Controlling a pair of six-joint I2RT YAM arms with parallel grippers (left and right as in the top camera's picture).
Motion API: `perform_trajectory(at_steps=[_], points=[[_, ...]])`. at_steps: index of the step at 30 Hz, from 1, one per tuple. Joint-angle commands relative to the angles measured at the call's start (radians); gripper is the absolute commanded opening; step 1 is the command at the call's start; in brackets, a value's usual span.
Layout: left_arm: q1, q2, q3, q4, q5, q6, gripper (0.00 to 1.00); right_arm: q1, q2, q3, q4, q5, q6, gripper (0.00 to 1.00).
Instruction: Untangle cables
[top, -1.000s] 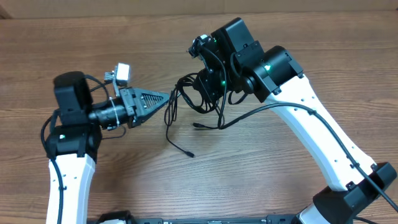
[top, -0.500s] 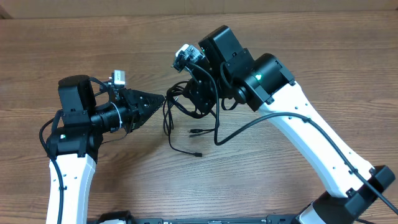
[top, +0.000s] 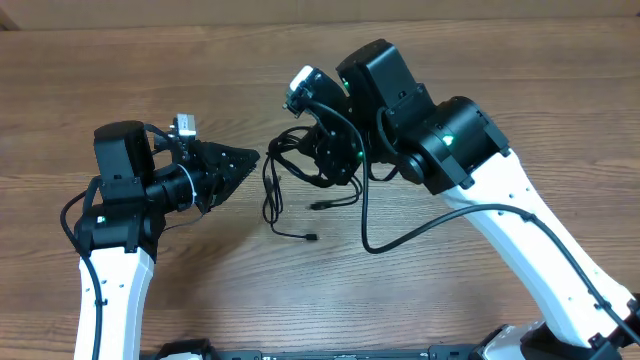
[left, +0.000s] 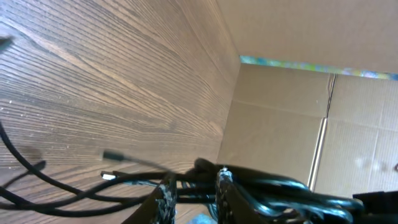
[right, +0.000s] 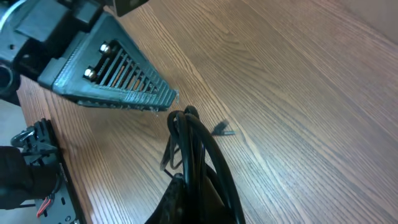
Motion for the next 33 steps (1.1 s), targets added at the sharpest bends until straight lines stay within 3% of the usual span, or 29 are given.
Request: perform_trajectory(at_steps=[1,7,12,20,24,27,29,30,32,33], points=[[-0.003,0.000,-0.002,0.005,-0.015,-0.042,0.21,0.002,-0.039,0.034,-0.013,-0.009,-0.010,0.04],[-0.004,0.000,-0.002,0.019,-0.003,-0.192,0.15,0.002,-0.039,0.034,-0.036,-0.009,-0.055,0.04],[-0.005,-0.001,-0.002,0.023,0.051,-0.225,0.29,0.002,-0.039,0.033,-0.022,-0.009,-0.057,0.04],[-0.056,0.000,-0.002,0.039,0.072,-0.232,0.35,0.002,-0.039,0.033,0.008,-0.009,-0.056,0.04],[-0.074,0.000,-0.002,0.068,0.070,-0.231,0.49,0.002,-0.038,0.033,0.003,-0.009,-0.056,0.04],[-0.076,0.000,-0.002,0.068,0.066,-0.225,0.49,0.002,-0.037,0.033,-0.013,0.003,-0.055,0.05],[-0.076,0.000,-0.002,0.068,0.076,-0.167,0.52,0.001,-0.036,0.030,-0.040,0.059,-0.026,0.16],[-0.076,0.000,-0.002,0.068,0.087,-0.132,0.55,0.001,-0.035,0.026,-0.058,0.087,-0.012,0.28],[-0.076,-0.001,-0.002,0.071,0.111,-0.062,0.61,0.001,-0.028,0.012,-0.094,0.125,0.008,0.61],[-0.076,-0.001,-0.002,0.076,0.128,-0.027,0.66,0.001,-0.023,-0.002,-0.108,0.135,0.029,0.68]])
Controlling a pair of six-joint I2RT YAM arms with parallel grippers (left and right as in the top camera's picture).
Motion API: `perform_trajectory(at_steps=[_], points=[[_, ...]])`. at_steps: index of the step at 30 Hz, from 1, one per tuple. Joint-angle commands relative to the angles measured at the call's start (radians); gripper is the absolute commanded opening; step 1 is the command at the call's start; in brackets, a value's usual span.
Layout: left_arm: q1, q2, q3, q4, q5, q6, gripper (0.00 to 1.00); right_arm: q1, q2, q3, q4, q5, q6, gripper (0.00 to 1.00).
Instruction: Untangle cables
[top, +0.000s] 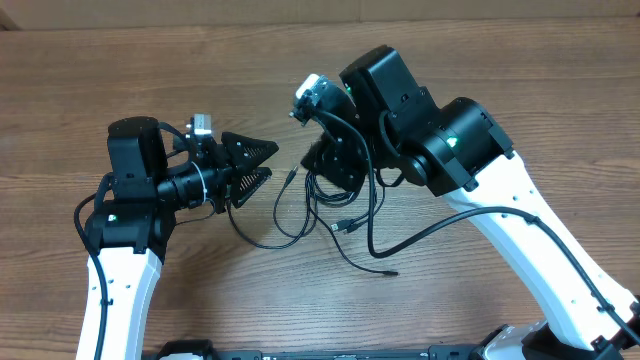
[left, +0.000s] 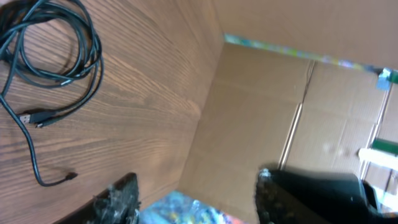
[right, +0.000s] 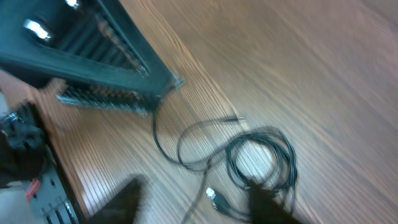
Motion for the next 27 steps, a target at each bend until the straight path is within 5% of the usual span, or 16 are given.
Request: perform_trajectory(at_steps=[1,8,20,27], points=[[-0.005,-0.001,-0.001,0.018,0.068,0.145,0.68,0.001,-0.013,-0.018,-0.022,0.070,0.069,0.69],[-0.003,-0.001,-0.001,0.198,0.202,0.213,0.70,0.001,0.012,-0.195,0.051,0.070,0.147,0.69],[-0.003,-0.001,-0.001,0.326,0.329,0.249,0.75,0.000,0.042,-0.531,0.485,0.157,0.318,0.79],[-0.003,-0.001,-0.001,0.323,0.396,0.235,0.71,-0.054,0.140,-0.542,0.626,0.279,0.665,0.68]])
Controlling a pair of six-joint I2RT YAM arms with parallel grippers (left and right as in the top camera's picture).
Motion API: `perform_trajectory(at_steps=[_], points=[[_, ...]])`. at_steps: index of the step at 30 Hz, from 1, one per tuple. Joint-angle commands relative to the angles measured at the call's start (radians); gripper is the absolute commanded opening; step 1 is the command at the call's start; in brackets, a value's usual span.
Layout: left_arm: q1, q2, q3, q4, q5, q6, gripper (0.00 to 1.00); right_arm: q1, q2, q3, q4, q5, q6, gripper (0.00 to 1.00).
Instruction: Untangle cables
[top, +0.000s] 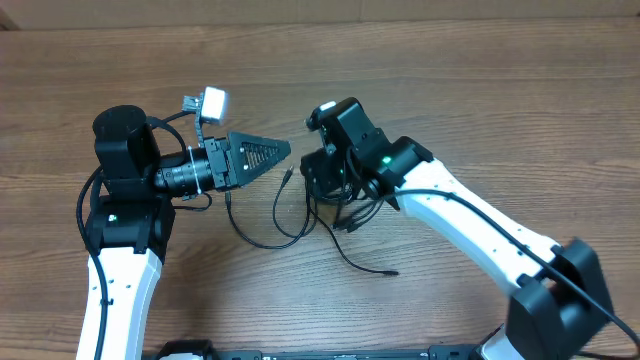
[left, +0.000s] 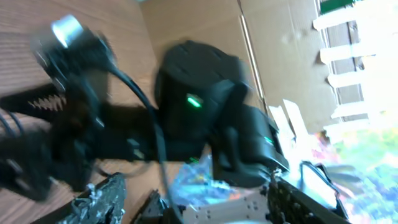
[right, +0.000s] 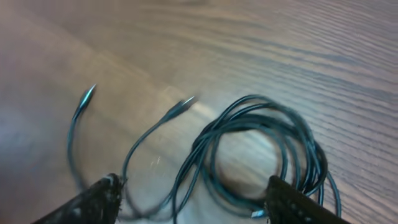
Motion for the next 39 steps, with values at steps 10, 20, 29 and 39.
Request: perform_trajectory(at_steps=[10,20,29,39], points=[[-0.002,-0.001,0.002,0.004,0.066,0.000,0.73,-0.091,0.116,-0.008,0.054,0.069,0.681,0.48],[-0.002,-0.001,0.002,0.003,0.045,-0.011,0.74,-0.044,0.135,-0.008,0.065,0.068,0.846,0.60],[-0.002,-0.001,0.002,0.003,0.044,-0.027,0.74,-0.014,0.174,-0.008,0.111,0.062,0.935,0.56],[-0.002,-0.001,0.002,0.004,0.045,-0.037,0.74,0.038,0.256,-0.008,0.178,0.057,0.987,0.53]])
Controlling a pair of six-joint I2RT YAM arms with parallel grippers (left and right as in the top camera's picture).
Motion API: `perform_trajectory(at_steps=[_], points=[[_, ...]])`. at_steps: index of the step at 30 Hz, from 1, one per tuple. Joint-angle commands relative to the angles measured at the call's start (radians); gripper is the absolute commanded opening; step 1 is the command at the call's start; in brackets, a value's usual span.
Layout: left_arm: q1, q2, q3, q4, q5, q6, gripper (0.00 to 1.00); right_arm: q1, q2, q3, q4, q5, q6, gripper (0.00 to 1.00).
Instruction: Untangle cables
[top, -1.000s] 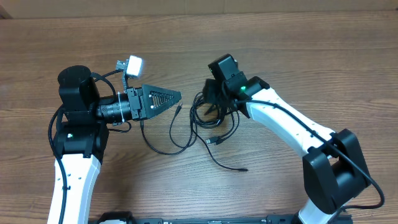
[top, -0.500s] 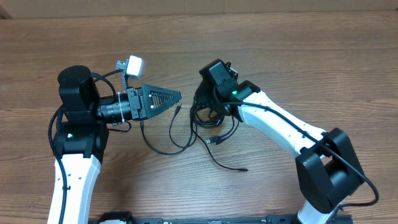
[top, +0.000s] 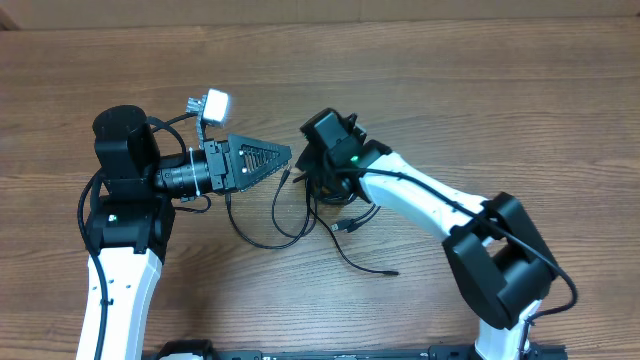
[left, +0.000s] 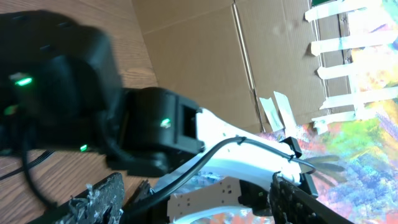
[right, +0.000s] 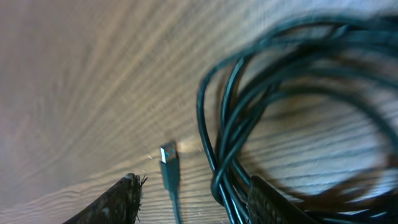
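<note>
A black cable coil (top: 335, 200) lies on the wooden table, with a loose loop (top: 268, 228) to its left and a tail ending in a plug (top: 390, 271). My right gripper (top: 318, 182) is down at the coil's left side and open. In the right wrist view the coil (right: 292, 118) fills the right half. A USB plug (right: 168, 160) lies between the fingertips (right: 118, 200) of the right gripper (right: 196, 202). My left gripper (top: 285, 155) hovers open left of the coil, pointing at the right arm. In its own view the left gripper (left: 199, 205) holds nothing.
The wooden table (top: 520, 110) stretches all round the cables. A cardboard wall (left: 199, 56) stands beyond the table. The right arm's white link (top: 420, 205) crosses above the table just right of the coil.
My right gripper has come down much closer to the table, so the coil and a USB plug now fill its view. The left gripper stays where it was, open.
At first my right gripper held the cable bundle above the table, with the left gripper's narrow jaws at the strands. Then both grippers were open and the cables lay spread on the table. After that the right gripper was low over the coil, and now sits at it.
</note>
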Motion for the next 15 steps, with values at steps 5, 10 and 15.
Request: perform_trajectory(at_steps=[5,10,15], points=[[-0.002,-0.001,0.002,0.003,-0.001,-0.011,0.74,0.010,0.037,-0.006,0.004,-0.002,0.023,0.32],[-0.002,-0.001,0.002,0.003,0.000,-0.011,0.74,0.010,0.038,-0.006,0.003,-0.001,0.023,0.28],[-0.002,-0.001,0.002,0.003,0.000,-0.030,0.73,0.010,0.041,-0.006,-0.004,0.013,0.019,0.39]])
